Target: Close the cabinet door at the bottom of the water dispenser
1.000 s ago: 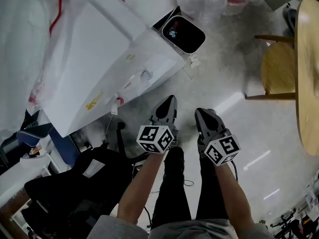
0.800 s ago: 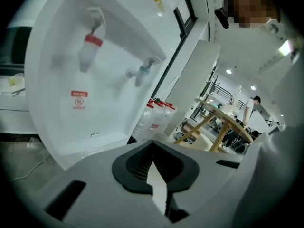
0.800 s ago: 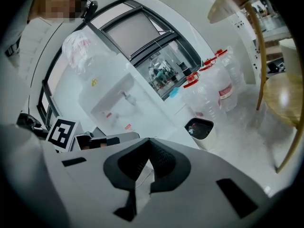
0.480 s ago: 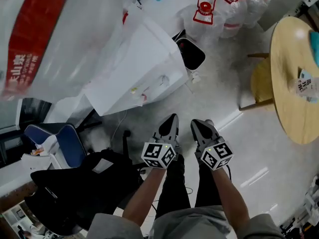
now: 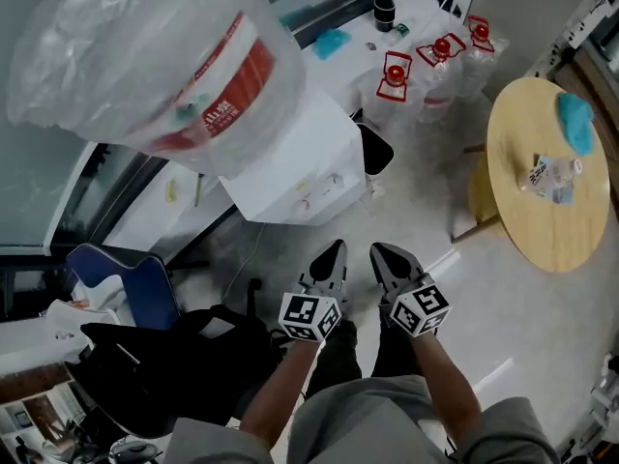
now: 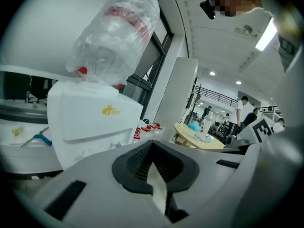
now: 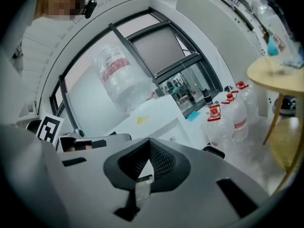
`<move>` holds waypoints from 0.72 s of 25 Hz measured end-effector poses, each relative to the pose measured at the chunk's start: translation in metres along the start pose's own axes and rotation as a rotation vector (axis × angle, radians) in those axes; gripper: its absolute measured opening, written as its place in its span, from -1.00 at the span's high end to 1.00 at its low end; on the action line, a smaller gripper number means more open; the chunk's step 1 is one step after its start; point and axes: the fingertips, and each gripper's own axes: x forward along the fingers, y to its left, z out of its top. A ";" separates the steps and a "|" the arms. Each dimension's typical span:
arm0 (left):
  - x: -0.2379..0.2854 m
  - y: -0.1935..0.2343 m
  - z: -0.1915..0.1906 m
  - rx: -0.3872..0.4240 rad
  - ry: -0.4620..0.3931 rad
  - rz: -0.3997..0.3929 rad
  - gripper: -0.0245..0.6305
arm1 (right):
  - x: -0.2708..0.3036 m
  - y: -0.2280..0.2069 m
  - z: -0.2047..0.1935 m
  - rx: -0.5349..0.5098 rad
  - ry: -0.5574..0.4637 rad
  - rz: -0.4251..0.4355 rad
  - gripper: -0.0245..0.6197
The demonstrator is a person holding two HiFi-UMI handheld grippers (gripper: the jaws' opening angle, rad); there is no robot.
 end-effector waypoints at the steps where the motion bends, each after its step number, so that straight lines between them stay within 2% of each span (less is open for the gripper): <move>1: -0.005 -0.003 0.010 0.007 -0.012 -0.001 0.90 | -0.002 0.006 0.010 -0.013 -0.009 0.000 0.90; 7: -0.037 -0.030 0.064 0.034 -0.074 -0.019 0.91 | -0.020 0.044 0.062 -0.076 -0.061 0.019 0.90; 13: -0.054 -0.052 0.118 0.028 -0.175 -0.031 0.91 | -0.038 0.080 0.109 -0.152 -0.121 0.051 0.90; 18: -0.055 -0.081 0.153 0.109 -0.212 -0.052 0.91 | -0.051 0.096 0.144 -0.182 -0.187 0.070 0.90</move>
